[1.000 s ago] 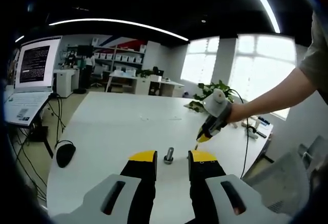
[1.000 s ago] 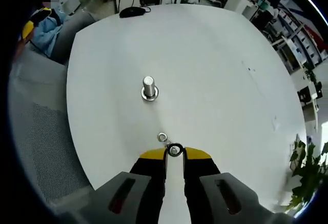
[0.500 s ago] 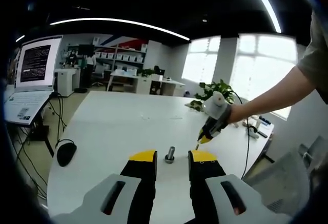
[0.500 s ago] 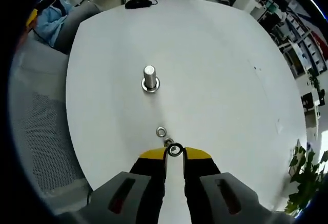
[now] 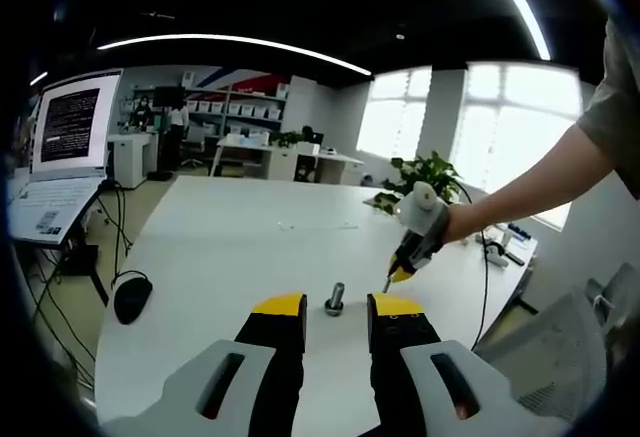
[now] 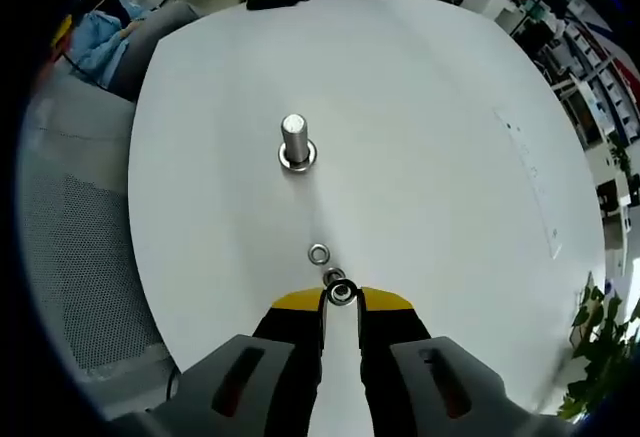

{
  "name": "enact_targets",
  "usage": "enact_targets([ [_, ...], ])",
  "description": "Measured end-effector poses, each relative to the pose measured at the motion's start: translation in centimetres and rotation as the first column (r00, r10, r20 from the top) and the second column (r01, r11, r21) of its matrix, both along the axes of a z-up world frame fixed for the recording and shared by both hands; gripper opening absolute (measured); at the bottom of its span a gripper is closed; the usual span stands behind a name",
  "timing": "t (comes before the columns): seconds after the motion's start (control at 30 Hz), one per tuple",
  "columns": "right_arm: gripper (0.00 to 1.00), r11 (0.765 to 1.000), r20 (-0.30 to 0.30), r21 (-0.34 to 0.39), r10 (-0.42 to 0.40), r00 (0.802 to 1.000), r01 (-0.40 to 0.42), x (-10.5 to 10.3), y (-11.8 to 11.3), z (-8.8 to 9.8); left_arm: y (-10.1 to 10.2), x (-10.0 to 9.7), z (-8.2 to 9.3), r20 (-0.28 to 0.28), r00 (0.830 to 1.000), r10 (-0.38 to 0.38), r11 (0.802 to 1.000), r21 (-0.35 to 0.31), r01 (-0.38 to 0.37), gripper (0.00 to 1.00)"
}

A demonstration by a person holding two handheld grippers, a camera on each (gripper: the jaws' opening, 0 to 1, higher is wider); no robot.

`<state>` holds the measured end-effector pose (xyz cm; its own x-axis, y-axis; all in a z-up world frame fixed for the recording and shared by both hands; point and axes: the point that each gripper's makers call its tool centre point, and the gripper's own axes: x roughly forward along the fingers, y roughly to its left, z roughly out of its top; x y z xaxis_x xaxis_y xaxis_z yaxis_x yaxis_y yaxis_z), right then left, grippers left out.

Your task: Place the washer onto the threaded stud by aligning its center hole with the stud, sliding it down to the base, and recovering from edge contact or off-axis alignment until the washer reaches the visible bottom stop.

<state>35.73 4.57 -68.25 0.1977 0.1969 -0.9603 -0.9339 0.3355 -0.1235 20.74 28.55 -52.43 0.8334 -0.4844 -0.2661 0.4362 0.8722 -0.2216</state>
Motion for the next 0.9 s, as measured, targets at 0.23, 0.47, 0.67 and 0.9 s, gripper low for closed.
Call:
enact_targets([
  [0.23, 0.14, 1.0, -0.006, -0.008, 0.006, 1.0, -0.006, 0.01, 0.17, -0.36, -0.02, -0.02, -0.06, -0.002, 1.0, -0.001, 1.0, 0.003, 0.001, 0.22],
  [0.47, 0.14, 1.0, -0.007, -0.009, 0.004, 1.0, -0.004, 0.19, 0.05, -0.72, 0.06, 0.0, -0.15, -0.005, 1.0, 0.003, 1.0, 0.007, -0.003, 0.22],
  [0.67, 0.14, 1.0, -0.003, -0.005, 0.012, 1.0, -0.012, 0.19, 0.08, -0.71, -0.02, 0.0, -0.26, -0.01, 1.0, -0.001, 1.0, 0.01, 0.001, 0.22],
  [0.9, 0.16, 1.0, 0.003, 0.006, 0.017, 1.0, -0.017, 0.08, 0.01, -0.48, -0.01, 0.01, -0.36, -0.015, 1.0, 0.002, 1.0, 0.008, -0.001, 0.22],
])
